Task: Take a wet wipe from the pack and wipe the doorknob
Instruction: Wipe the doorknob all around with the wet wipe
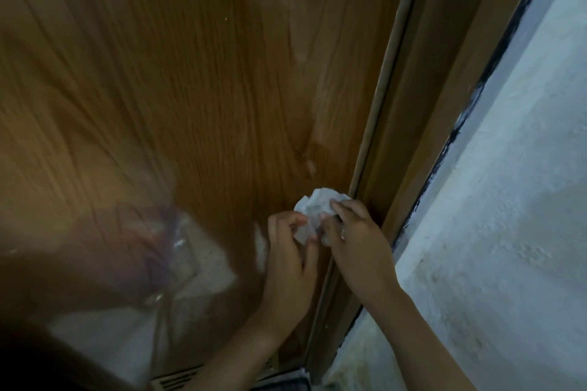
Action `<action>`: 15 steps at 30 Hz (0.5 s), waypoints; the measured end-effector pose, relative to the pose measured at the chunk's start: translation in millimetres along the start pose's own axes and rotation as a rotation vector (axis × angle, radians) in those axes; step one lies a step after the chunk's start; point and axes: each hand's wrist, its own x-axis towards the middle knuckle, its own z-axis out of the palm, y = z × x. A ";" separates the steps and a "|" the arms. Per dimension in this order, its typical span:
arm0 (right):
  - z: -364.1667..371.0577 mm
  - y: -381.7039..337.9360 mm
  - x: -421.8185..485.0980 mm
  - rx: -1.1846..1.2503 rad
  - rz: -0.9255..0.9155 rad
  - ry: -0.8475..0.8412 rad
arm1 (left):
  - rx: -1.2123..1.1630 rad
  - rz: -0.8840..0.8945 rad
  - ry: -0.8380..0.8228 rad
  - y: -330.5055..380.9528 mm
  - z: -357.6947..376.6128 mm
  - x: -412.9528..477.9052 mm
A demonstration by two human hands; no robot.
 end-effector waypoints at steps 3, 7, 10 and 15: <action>-0.2 3.2 -0.8 0.124 0.097 -0.028 | 0.000 0.028 -0.116 -3.2 -0.9 -2.6; 2.0 -7.1 -5.2 -0.053 -0.059 0.055 | -0.114 -0.116 -0.177 -6.1 -1.9 -4.0; 6.8 -12.4 -7.2 -0.090 -0.179 0.161 | -0.259 -0.260 -0.219 -1.6 1.6 -4.4; 10.5 -5.4 -6.3 0.305 0.106 0.114 | -0.325 -0.363 -0.131 4.2 15.3 -1.0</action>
